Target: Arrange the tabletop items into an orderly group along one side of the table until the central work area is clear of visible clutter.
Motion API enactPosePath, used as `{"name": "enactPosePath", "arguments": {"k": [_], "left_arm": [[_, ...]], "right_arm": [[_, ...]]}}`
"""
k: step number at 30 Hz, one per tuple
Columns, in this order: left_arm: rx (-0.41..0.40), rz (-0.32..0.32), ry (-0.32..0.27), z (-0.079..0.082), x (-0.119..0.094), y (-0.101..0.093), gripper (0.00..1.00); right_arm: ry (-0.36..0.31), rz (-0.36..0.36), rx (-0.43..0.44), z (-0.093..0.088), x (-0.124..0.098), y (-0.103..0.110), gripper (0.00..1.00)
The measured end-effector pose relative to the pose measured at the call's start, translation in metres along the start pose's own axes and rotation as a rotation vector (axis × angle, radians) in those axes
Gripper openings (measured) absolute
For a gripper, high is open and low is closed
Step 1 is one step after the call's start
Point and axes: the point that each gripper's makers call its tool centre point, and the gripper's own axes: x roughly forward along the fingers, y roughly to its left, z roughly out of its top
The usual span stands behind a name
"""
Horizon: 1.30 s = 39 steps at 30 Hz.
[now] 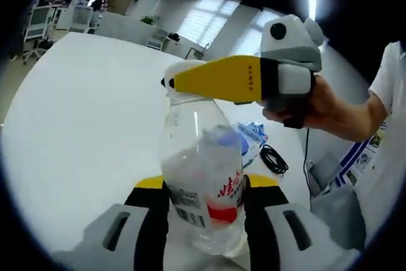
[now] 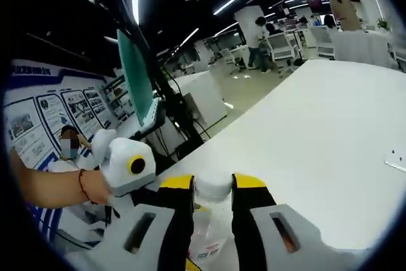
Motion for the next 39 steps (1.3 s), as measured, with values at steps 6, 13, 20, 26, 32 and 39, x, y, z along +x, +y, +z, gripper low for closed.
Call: {"name": "enactPosePath", "arguments": {"k": [6, 13, 20, 26, 32, 39], "left_arm": [[0.042, -0.011, -0.007, 0.003, 0.001, -0.004, 0.45], [0.081, -0.019, -0.008, 0.006, 0.005, -0.006, 0.44], [0.152, -0.013, -0.016, 0.014, 0.008, -0.007, 0.43], [0.225, -0.016, -0.04, 0.024, 0.012, -0.01, 0.43], [0.294, -0.017, -0.048, 0.03, 0.016, -0.013, 0.43], [0.352, -0.012, -0.063, 0.036, 0.017, -0.014, 0.43]], "right_arm": [[-0.006, -0.022, -0.055, 0.003, -0.008, 0.006, 0.2], [-0.033, -0.05, -0.099, 0.006, -0.017, 0.01, 0.19], [-0.066, -0.081, -0.166, 0.011, -0.027, 0.013, 0.19], [-0.122, -0.126, -0.309, 0.02, -0.037, 0.018, 0.2], [-0.155, -0.168, -0.369, 0.021, -0.044, 0.021, 0.2], [-0.183, -0.205, -0.442, 0.024, -0.049, 0.023, 0.2]]}}
